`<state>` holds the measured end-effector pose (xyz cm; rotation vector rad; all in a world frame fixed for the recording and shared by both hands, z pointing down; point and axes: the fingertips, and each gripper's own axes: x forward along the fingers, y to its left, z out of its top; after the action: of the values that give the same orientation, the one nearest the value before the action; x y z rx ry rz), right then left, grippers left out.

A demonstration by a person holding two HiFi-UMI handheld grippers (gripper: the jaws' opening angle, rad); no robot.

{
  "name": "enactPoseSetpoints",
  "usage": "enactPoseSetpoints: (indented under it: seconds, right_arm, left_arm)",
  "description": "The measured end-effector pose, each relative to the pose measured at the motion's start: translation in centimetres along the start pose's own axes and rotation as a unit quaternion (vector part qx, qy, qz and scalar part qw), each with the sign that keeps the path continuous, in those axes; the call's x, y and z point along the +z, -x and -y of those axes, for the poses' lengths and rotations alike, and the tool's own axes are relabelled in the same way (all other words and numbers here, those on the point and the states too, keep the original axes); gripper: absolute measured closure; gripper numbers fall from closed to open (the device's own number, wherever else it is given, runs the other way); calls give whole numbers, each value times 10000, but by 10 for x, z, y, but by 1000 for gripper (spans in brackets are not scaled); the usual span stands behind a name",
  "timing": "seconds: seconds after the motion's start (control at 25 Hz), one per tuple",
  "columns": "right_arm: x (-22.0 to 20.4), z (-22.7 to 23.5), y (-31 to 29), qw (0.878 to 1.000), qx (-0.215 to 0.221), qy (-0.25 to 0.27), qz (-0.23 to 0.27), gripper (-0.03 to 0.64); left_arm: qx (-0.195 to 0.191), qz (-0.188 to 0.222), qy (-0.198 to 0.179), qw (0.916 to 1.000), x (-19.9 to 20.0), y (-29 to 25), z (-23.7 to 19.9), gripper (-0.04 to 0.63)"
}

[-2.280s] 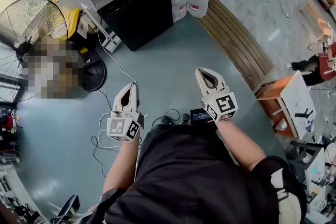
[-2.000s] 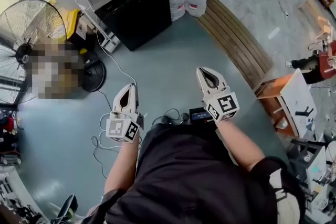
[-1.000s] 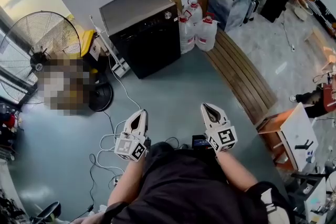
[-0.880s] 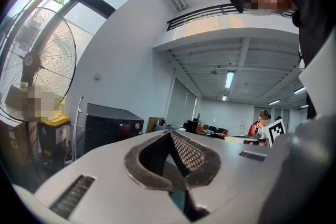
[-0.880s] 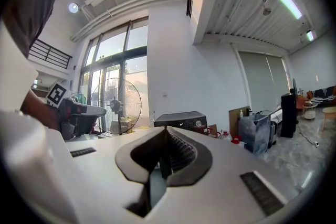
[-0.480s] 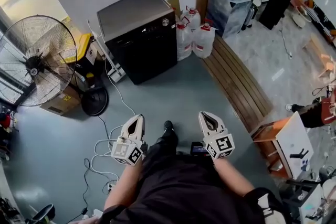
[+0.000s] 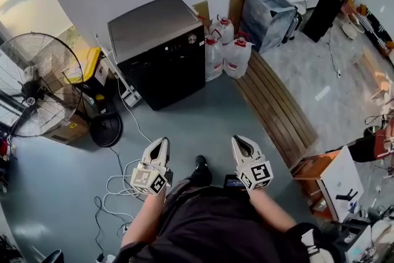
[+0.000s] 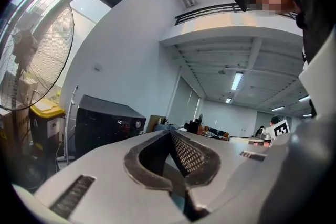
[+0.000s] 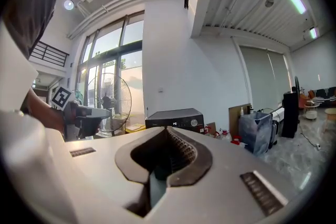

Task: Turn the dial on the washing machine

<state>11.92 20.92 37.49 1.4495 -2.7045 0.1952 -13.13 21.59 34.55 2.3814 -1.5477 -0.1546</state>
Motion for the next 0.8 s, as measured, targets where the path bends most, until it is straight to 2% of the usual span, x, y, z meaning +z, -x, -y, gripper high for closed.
enactPoseSetpoints:
  seconds: [0.2, 0.4, 0.56, 0.8]
  right_arm:
    - [23, 26, -57, 9997, 128, 197, -45, 594]
    - [52, 48, -118, 9988, 283, 399, -76, 594]
    - [56, 63, -162, 9970, 470, 608, -32, 594]
    - [72, 93, -202, 9955, 543, 777, -89, 594]
  left_arm:
    - [84, -24, 64, 9999, 8, -56, -30, 580]
    - [151, -16, -156, 9998, 26, -114, -70, 580]
    - [157, 74, -82, 9998, 22, -158, -103, 580]
    - [290, 107, 17, 9995, 29, -204, -114, 580]
